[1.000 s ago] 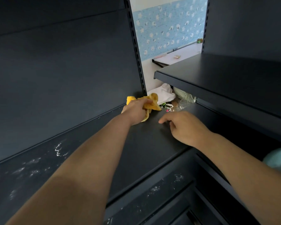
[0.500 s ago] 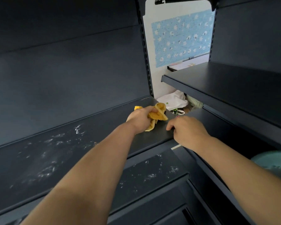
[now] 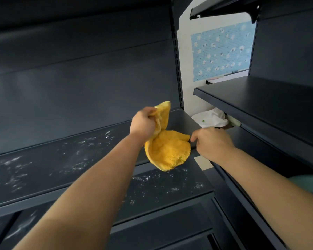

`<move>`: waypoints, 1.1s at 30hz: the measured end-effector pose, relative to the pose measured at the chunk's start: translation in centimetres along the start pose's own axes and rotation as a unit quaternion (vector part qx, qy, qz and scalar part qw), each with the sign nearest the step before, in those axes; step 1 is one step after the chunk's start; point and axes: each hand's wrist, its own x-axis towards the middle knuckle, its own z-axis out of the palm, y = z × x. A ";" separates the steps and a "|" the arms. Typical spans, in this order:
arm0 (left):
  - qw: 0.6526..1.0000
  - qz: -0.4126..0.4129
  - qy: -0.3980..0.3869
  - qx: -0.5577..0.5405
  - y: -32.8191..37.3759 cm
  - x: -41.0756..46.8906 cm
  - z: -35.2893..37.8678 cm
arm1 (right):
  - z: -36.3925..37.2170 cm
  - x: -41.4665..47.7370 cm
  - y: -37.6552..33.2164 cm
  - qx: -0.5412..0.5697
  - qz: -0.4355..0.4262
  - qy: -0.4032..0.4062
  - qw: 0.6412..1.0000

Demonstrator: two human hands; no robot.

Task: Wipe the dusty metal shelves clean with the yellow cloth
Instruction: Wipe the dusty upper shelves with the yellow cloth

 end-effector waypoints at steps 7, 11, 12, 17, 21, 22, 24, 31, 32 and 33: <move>0.882 0.089 -0.327 0.328 -1.3 -3.3 3.4 | -0.1 1.3 0.1 -0.024 0.013 -0.020 0.999; 0.889 0.105 -0.286 0.341 -2.0 -1.9 3.9 | 0.4 1.9 0.2 -0.015 -0.003 -0.026 1.000; 0.889 0.105 -0.279 0.347 -2.1 -1.2 4.2 | 0.8 2.1 0.3 -0.013 -0.010 -0.029 0.999; 0.884 0.123 -0.260 0.369 -2.8 3.1 6.2 | 2.2 2.9 1.2 0.011 -0.014 -0.031 0.999; 0.876 0.126 -0.270 0.378 -2.7 7.1 8.0 | 2.7 4.6 1.9 0.026 0.006 -0.032 0.999; 0.875 0.124 -0.270 0.383 -2.6 8.0 8.5 | 2.8 5.2 2.0 0.030 0.018 -0.035 0.999; 0.870 0.126 -0.270 0.392 -2.2 9.7 9.4 | 3.0 6.4 2.4 0.033 0.036 -0.033 0.998; 0.862 0.141 -0.255 0.414 -1.6 14.1 12.4 | 4.9 9.5 2.2 0.011 0.031 -0.005 0.999; 0.863 0.139 -0.252 0.415 -1.6 14.6 12.7 | 4.9 9.8 2.2 0.003 0.038 -0.003 0.999; 0.864 0.136 -0.247 0.416 -1.7 15.0 12.9 | 4.8 10.1 2.2 -0.003 0.045 -0.004 0.999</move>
